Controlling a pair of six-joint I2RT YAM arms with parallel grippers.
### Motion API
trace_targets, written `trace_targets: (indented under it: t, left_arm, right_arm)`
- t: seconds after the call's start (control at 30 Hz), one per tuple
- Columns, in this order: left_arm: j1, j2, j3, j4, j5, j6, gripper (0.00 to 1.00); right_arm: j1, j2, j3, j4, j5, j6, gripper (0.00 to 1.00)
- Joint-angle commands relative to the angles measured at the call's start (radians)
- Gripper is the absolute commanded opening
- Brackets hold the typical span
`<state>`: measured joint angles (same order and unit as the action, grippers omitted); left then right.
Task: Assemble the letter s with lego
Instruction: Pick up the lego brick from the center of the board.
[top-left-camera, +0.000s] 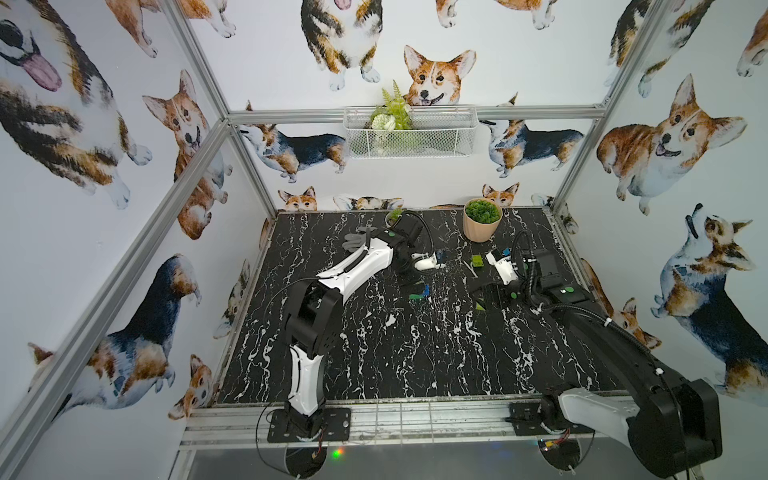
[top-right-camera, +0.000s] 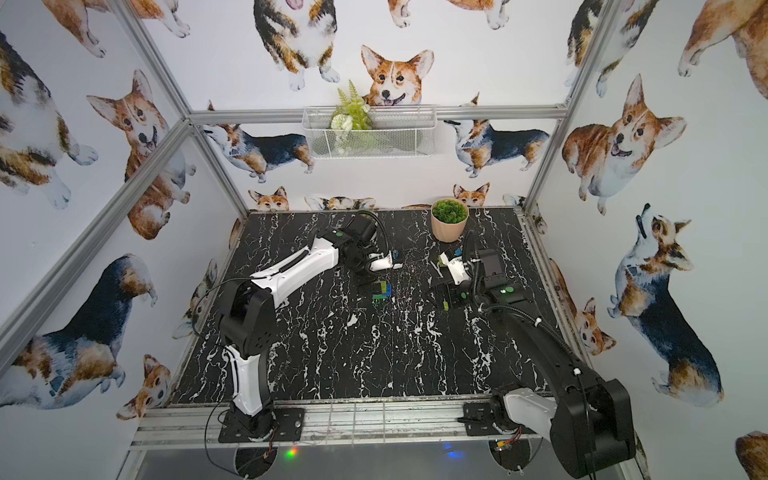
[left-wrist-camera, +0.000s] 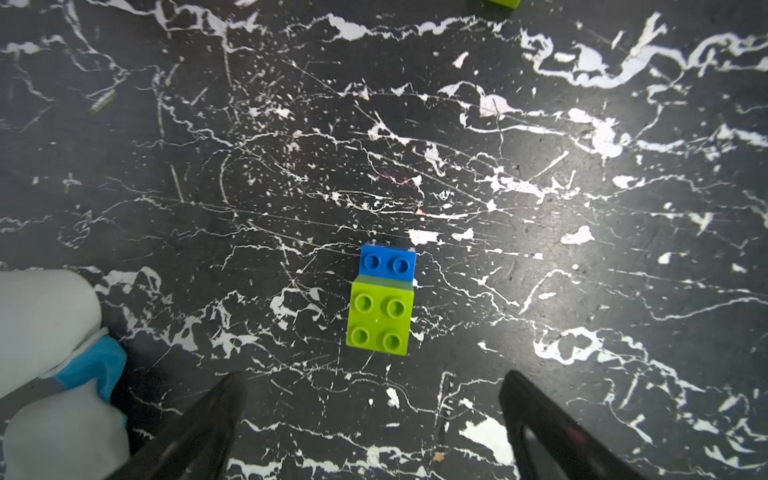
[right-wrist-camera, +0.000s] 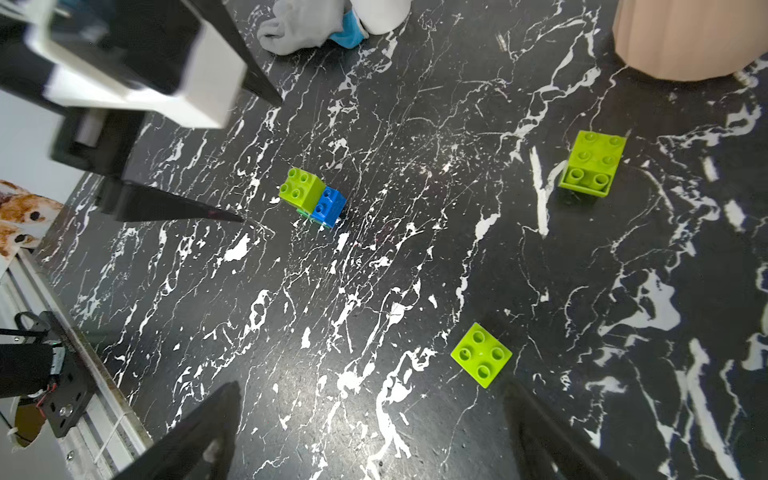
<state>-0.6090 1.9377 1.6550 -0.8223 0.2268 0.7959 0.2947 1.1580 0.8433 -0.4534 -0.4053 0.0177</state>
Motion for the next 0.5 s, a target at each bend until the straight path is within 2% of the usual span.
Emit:
trace_targets:
  t: [0.0, 0.2, 0.33, 0.47]
  left_arm:
    - [0.012, -0.090, -0.063, 0.075, 0.038, -0.091, 1.00]
    - [0.028, -0.243, -0.204, 0.166, 0.042, -0.240, 1.00]
    - [0.032, -0.340, -0.304, 0.212, 0.033, -0.333, 1.00]
    - [0.040, -0.423, -0.409, 0.272, 0.054, -0.426, 1.00]
  right_arm:
    - [0.002, 0.051, 0.053, -0.117, 0.108, -0.010, 1.00]
    - [0.001, 0.067, 0.044, -0.102, 0.176, 0.109, 1.00]
    - [0.001, 0.084, 0.040, -0.094, 0.270, 0.189, 0.98]
    - [0.001, 0.113, 0.053, -0.067, 0.304, 0.223, 0.96]
